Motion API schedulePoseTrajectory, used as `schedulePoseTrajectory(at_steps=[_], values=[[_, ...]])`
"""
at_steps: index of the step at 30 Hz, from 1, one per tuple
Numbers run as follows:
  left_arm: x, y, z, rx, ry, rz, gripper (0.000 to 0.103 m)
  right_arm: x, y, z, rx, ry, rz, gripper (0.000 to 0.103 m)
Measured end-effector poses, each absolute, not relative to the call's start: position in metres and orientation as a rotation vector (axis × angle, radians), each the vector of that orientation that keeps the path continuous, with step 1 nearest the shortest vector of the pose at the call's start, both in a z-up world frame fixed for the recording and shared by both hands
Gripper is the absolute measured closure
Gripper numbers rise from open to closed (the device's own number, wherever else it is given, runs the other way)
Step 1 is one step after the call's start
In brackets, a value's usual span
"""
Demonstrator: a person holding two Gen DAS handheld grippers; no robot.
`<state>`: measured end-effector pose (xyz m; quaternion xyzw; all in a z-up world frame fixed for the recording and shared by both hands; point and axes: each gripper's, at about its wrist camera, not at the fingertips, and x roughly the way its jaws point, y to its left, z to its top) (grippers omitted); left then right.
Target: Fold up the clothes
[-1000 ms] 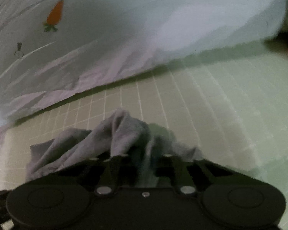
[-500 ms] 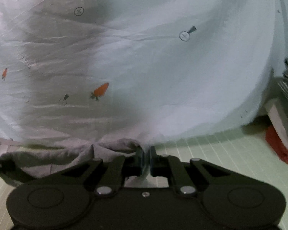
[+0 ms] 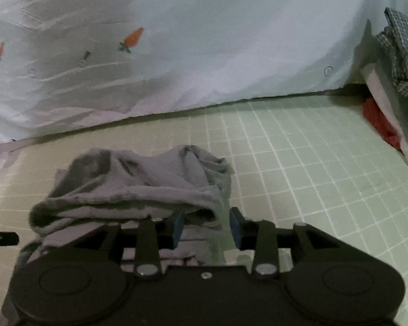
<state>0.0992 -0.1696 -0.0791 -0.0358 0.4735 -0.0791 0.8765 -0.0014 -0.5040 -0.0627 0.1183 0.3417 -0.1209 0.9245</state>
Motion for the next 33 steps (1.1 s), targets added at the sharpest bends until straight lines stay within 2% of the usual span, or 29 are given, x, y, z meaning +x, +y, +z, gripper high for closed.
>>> schedulePoseTrajectory(at_steps=[2,8,18,26,28,29,30,31,32,33], values=[[0.091,-0.166,-0.080,-0.055,1.005,-0.178,0.019,-0.012,-0.503,-0.062,0.259,0.701,-0.238,0.053],[0.046,-0.143,-0.102,-0.042,1.080,-0.163,0.018,-0.059,-0.493,-0.076,0.269,0.771,-0.226,0.034],[-0.020,-0.108,-0.130,-0.055,1.185,-0.132,0.018,-0.133,-0.474,-0.115,0.378,0.945,-0.238,0.026],[-0.048,-0.112,-0.132,-0.036,1.157,-0.230,0.020,-0.158,-0.453,-0.126,0.356,1.000,-0.221,0.018],[-0.052,-0.117,-0.132,-0.008,1.153,-0.264,0.024,-0.164,-0.453,-0.128,0.367,1.006,-0.229,0.019],[-0.053,-0.120,-0.131,0.002,1.152,-0.286,0.030,-0.168,-0.453,-0.127,0.372,0.996,-0.229,0.021],[-0.054,-0.123,-0.131,0.012,1.151,-0.311,0.041,-0.169,-0.454,-0.126,0.383,0.991,-0.224,0.031],[-0.055,-0.125,-0.130,0.011,1.150,-0.339,0.047,-0.171,-0.454,-0.125,0.393,0.985,-0.220,0.046],[-0.056,-0.127,-0.130,-0.002,1.153,-0.367,0.061,-0.173,-0.455,-0.123,0.403,0.979,-0.215,0.058],[-0.057,-0.129,-0.130,-0.018,1.156,-0.394,0.079,-0.173,-0.455,-0.123,0.414,0.980,-0.200,0.063]])
